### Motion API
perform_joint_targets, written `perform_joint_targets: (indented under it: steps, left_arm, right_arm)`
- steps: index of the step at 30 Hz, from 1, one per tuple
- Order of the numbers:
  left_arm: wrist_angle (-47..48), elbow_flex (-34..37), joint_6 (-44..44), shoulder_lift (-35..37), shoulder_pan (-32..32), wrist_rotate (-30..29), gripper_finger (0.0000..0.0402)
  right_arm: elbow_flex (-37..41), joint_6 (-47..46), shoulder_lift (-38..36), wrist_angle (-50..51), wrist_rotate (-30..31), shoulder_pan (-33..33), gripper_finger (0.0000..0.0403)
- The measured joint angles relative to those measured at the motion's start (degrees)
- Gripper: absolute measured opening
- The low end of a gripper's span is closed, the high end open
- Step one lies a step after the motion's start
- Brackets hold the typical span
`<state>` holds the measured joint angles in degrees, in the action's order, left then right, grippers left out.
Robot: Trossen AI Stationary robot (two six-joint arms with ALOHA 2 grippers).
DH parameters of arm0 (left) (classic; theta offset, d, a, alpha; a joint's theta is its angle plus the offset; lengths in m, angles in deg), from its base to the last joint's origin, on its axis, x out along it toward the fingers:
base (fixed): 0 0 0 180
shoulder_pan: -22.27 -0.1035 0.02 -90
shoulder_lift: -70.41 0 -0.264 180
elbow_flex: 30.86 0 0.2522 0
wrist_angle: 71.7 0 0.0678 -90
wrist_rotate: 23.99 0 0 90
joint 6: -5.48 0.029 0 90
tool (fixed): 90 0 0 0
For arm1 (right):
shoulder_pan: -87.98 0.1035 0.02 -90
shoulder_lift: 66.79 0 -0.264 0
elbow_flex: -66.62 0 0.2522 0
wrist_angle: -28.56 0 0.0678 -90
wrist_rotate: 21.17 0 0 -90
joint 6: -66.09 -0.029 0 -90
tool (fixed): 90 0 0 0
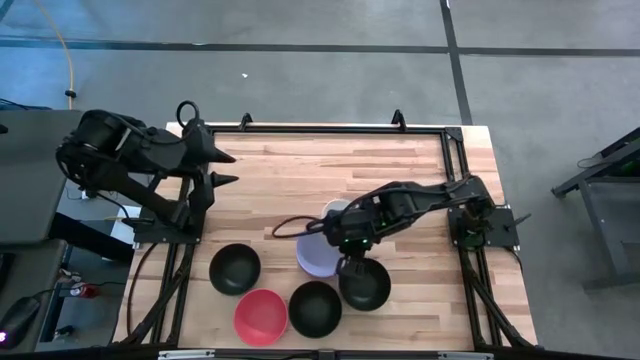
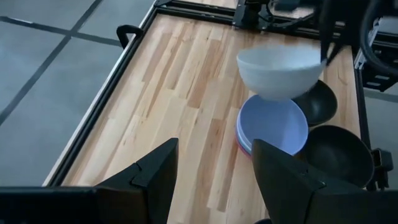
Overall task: Nest bowls inside each other
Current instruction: Stack the white bowl on the light blue bowl
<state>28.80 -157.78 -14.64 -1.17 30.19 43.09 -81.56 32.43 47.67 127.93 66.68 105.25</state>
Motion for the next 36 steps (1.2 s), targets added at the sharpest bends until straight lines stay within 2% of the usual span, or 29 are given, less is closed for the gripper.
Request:
perform_joint_targets:
  steps: [13,22,28,36]
  left_arm:
    - [-0.4,0.4,-1.4,0.2,0.0,0.0,0.0191]
    - [-1.3,11.2,-5.7,2.2,2.2,0.4,0.0191]
    - [-6.8,19.2,-8.9,5.0,5.0,0.5,0.0191]
    - [-12.0,23.7,-13.3,7.8,8.5,-0.3,0.0191]
  right_arm:
    - [0.4,4.7,5.1,-7.7,-1.4,0.0,0.0]
    - [0.5,7.4,10.6,-6.5,-4.4,0.0,0.0]
    - [1.0,8.2,12.1,-4.0,-4.6,0.0,0.0]
    - [2.3,7.8,12.5,-4.0,-5.0,0.0,0.0]
